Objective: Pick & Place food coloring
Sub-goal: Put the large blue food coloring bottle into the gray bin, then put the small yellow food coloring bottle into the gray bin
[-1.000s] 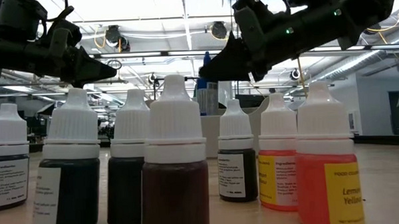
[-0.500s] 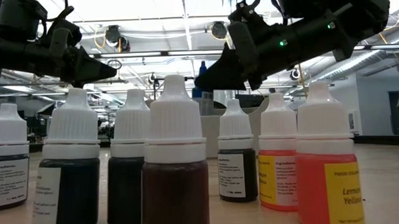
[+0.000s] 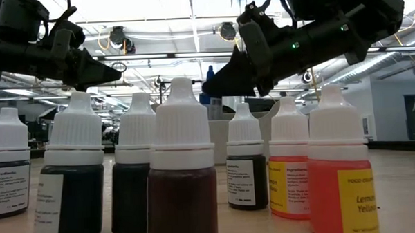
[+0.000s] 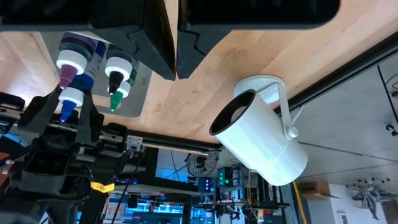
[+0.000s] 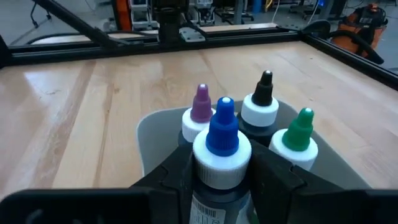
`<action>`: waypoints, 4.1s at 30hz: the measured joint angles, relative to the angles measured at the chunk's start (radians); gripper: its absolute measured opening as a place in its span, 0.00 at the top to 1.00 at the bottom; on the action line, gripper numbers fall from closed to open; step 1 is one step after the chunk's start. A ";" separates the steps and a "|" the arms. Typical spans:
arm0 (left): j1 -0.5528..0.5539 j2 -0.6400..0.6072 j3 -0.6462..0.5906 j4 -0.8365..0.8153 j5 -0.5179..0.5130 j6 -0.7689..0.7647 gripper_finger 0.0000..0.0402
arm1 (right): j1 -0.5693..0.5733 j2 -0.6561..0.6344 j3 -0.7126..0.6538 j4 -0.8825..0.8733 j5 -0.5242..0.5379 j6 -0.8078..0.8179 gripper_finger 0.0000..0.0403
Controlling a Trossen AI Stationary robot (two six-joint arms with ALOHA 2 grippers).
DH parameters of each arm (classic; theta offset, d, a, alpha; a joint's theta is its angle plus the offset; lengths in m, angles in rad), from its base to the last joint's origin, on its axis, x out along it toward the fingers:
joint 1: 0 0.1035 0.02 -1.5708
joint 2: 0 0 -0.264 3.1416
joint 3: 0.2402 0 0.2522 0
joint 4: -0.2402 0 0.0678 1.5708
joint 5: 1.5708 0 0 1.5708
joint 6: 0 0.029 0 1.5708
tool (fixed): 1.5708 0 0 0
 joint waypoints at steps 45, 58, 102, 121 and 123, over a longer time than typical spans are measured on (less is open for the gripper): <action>0.000 0.000 0.000 0.000 0.000 0.000 0.94 | -0.031 0.126 0.002 0.115 -0.055 0.030 0.70; 0.000 0.000 0.000 0.000 0.000 0.000 0.94 | -0.029 0.126 0.001 0.112 -0.061 0.015 0.58; 0.000 0.000 0.000 0.000 0.008 -0.208 0.94 | 0.085 -1.349 -0.240 -0.889 -0.060 -0.180 0.99; 0.000 0.000 0.000 -0.070 0.000 -0.132 0.94 | 0.039 -1.507 -0.584 -0.690 -0.203 -0.189 1.00; 0.000 0.000 0.000 -0.042 0.000 -0.144 0.94 | 0.039 -1.507 -0.615 -0.629 -0.238 -0.213 1.00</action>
